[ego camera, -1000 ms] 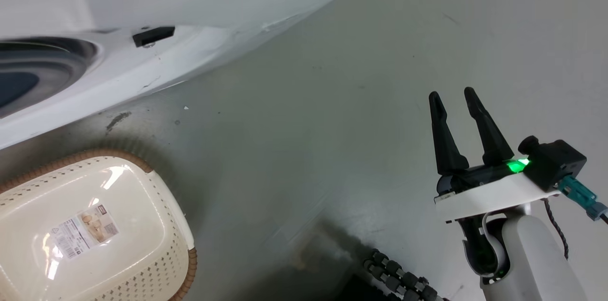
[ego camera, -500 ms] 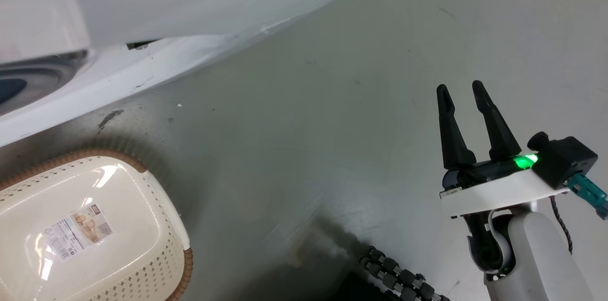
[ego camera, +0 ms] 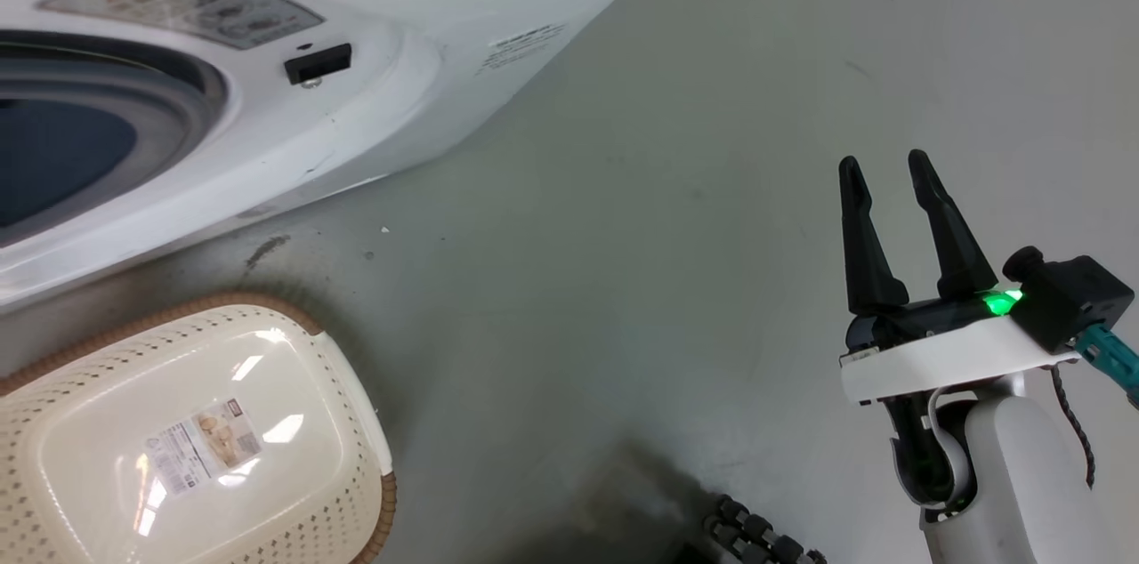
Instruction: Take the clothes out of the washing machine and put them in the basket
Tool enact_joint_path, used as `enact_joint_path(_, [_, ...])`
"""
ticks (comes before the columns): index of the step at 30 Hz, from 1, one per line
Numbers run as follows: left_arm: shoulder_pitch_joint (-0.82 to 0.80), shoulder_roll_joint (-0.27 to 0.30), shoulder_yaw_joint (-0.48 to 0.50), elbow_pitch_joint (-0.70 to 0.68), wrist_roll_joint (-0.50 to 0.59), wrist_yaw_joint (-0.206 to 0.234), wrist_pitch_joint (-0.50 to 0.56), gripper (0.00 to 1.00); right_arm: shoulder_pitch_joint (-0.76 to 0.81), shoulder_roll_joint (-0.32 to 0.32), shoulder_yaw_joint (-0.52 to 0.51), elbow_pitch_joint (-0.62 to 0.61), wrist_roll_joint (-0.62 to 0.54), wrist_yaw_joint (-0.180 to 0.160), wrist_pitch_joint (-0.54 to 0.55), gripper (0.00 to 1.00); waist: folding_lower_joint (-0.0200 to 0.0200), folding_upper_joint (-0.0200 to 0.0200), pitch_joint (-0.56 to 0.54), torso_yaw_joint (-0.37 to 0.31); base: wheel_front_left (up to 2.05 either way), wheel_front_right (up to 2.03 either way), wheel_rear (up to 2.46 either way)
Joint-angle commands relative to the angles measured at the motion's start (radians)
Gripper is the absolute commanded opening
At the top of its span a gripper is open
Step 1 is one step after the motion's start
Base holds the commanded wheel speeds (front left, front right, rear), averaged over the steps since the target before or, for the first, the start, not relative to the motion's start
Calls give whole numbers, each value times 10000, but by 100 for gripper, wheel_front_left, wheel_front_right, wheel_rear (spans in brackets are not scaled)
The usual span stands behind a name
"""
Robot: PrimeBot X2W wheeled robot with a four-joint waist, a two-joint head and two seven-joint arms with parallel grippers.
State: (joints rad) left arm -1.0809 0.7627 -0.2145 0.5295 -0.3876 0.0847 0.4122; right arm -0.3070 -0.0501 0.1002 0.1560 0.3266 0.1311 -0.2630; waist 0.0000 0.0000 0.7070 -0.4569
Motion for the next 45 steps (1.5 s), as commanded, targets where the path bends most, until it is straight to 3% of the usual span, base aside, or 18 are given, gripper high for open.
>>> enact_joint_path(1, [350, -194, 112, 135, -107, 123, -534, 0, -8, -4, -61, 23, -41, -6, -22, 100, 0, 0, -336, 155, 0, 0, 0])
enact_joint_path(12, [1757, -1266, 629, 1038, -741, 352, -3454, 0, 362, -4, -314, 209, -360, -6, -21, 100, 0, 0, -1484, 586, 0, 0, 0])
enact_joint_path(23, [3130, -2433, 585, 2077, -1091, -162, -6144, 0, 995, -6, -709, 447, -977, -6, -21, 100, 0, 0, -3340, 1371, 0, 0, 0])
enact_joint_path(30, [3939, -2945, 420, 1791, -1046, -257, -6614, 0, 1349, -6, -1062, 579, -1226, -6, -18, 100, 0, 0, -4116, 1804, 0, 0, 0])
enact_joint_path(45, [6651, -3874, 277, -792, -1063, 45, -6777, 0, 2333, -8, -1642, 160, -1589, -6, 563, 100, 0, 0, -5615, 2696, 0, 0, 0])
